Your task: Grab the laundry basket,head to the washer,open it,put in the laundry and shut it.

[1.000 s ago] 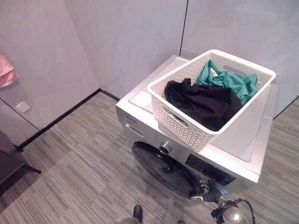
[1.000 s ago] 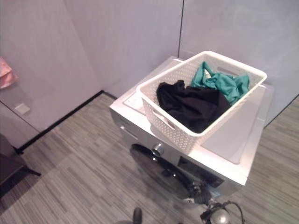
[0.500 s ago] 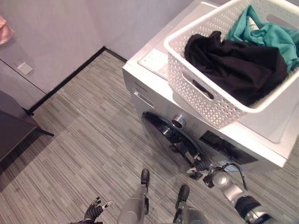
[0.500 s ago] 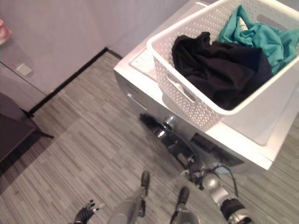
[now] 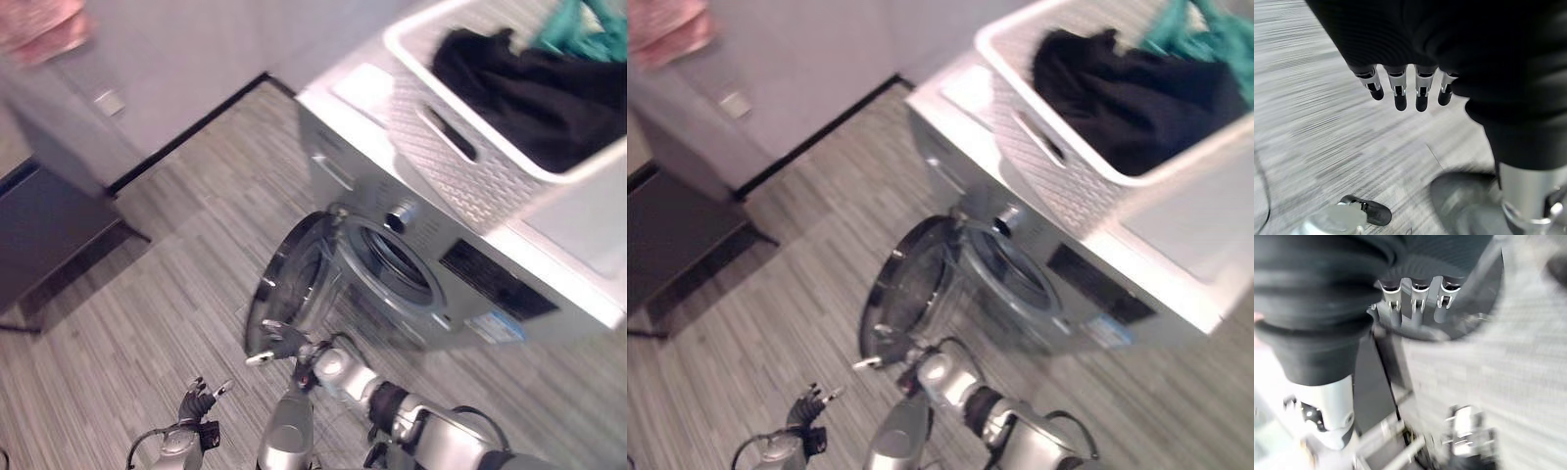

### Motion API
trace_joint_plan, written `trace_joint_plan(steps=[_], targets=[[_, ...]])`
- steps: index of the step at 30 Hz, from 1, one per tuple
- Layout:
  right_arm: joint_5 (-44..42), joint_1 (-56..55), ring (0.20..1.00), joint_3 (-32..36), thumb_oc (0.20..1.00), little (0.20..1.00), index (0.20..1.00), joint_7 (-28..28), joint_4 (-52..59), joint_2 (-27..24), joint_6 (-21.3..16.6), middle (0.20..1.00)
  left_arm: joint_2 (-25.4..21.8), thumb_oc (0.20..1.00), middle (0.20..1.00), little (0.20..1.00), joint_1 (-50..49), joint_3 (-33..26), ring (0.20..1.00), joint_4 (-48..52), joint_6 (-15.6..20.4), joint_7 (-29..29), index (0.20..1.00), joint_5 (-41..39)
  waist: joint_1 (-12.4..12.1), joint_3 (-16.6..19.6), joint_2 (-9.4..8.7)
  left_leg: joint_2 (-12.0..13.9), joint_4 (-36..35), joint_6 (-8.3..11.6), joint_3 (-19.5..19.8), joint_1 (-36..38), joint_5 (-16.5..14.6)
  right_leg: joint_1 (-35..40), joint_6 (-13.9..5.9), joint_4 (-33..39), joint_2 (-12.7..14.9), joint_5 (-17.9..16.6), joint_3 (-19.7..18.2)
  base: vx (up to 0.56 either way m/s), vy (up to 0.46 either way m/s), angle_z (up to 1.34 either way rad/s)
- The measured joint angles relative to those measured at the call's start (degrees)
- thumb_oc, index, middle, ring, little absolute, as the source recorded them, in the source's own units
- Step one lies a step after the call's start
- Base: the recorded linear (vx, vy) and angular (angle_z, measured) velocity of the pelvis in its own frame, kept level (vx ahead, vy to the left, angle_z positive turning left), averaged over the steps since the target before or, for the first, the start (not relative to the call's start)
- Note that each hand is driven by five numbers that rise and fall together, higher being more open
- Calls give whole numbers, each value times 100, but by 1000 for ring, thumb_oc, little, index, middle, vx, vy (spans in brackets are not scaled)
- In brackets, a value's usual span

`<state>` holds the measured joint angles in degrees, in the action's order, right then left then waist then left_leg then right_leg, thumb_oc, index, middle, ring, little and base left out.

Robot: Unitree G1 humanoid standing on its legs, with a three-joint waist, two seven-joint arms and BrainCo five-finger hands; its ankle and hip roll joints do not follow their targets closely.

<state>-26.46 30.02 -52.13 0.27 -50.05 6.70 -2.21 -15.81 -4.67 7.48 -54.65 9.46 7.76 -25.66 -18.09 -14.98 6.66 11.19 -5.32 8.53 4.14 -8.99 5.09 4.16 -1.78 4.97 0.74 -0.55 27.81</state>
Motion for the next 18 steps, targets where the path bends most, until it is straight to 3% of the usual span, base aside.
trace_joint_plan(steps=[4,7,8,11,12,13,14,15,16,18], targets=[[25,-295,1000,350,1000,1000,1000,-15,-180,-502,24,1000,-61,1000,1000,1000,-531,-24,1000,1011,-106,-49,1000,-323,-52,208,-220,-69,2,-19,150,80,16,188,-12,-35,41,119,119,56,-6,39],[45,-615,1000,870,1000,1000,1000,-2,-190,-1042,72,1000,-679,1000,1000,1000,-775,58,1000,2283,-202,-293,1000,-291,44,288,-277,-72,3,-136,120,207,121,242,-19,-109,78,120,-3,73,43,-12],[89,-772,1000,1010,1000,1000,1000,20,-170,-1321,91,1000,-1079,1000,1000,1000,-786,138,1000,2706,-220,-416,1000,-241,174,306,-267,-81,-11,-162,72,286,184,308,-42,-114,101,135,-151,76,58,-16],[266,-1307,1000,1311,1000,1000,1000,177,-64,-2086,161,1000,-2872,1000,1000,1000,-462,984,1000,3709,-289,-1096,1000,-18,515,464,-275,-104,-25,-169,-147,450,291,372,-103,-126,177,175,-395,71,63,-24],[271,-1506,1000,1407,1000,1000,1000,269,-33,-2336,261,1000,-3799,1000,1000,1000,131,1752,1000,4032,-444,-1526,1000,-1,694,513,-269,-115,-26,-170,-185,493,291,379,-117,-124,196,169,-447,54,78,-18],[283,-1591,1000,1422,1000,1000,1000,306,-38,-2430,301,1000,-4179,1000,1000,1000,593,2213,1000,4121,-513,-1773,1000,76,815,543,-261,-119,-26,-170,-206,496,291,378,-130,-110,200,161,-475,43,76,-18],[306,-1735,1000,1465,1000,1000,1000,405,-92,-2513,328,1000,-4447,1000,1000,1000,1633,3316,1000,4097,-674,-2177,1000,253,1019,586,-269,-128,-6,-169,-263,488,291,331,-162,-102,213,144,-516,-13,78,-20],[318,-1852,1000,1625,1000,1000,1000,515,-310,-2537,366,1000,-4425,1000,1000,1000,3469,5341,1000,3891,-901,-2824,1000,659,1264,671,-248,-132,-1,-166,-321,421,299,216,-198,-172,237,152,-570,-62,77,-24],[317,-1887,1000,1734,1000,1000,1000,517,-371,-2513,407,1000,-4033,1000,1000,1000,4044,6017,1000,3485,-902,-3147,1000,828,1465,716,-287,-133,0,-105,-349,319,343,81,-233,-211,248,131,-625,-74,59,-32],[317,-1788,1000,1821,1000,1000,1000,485,-367,-2514,429,1000,-2742,1000,1000,1000,4472,6063,1000,2029,-938,-3331,1000,975,1840,776,-223,-150,1,-112,-477,86,446,-224,-259,-281,267,64,-757,-40,61,-39]])
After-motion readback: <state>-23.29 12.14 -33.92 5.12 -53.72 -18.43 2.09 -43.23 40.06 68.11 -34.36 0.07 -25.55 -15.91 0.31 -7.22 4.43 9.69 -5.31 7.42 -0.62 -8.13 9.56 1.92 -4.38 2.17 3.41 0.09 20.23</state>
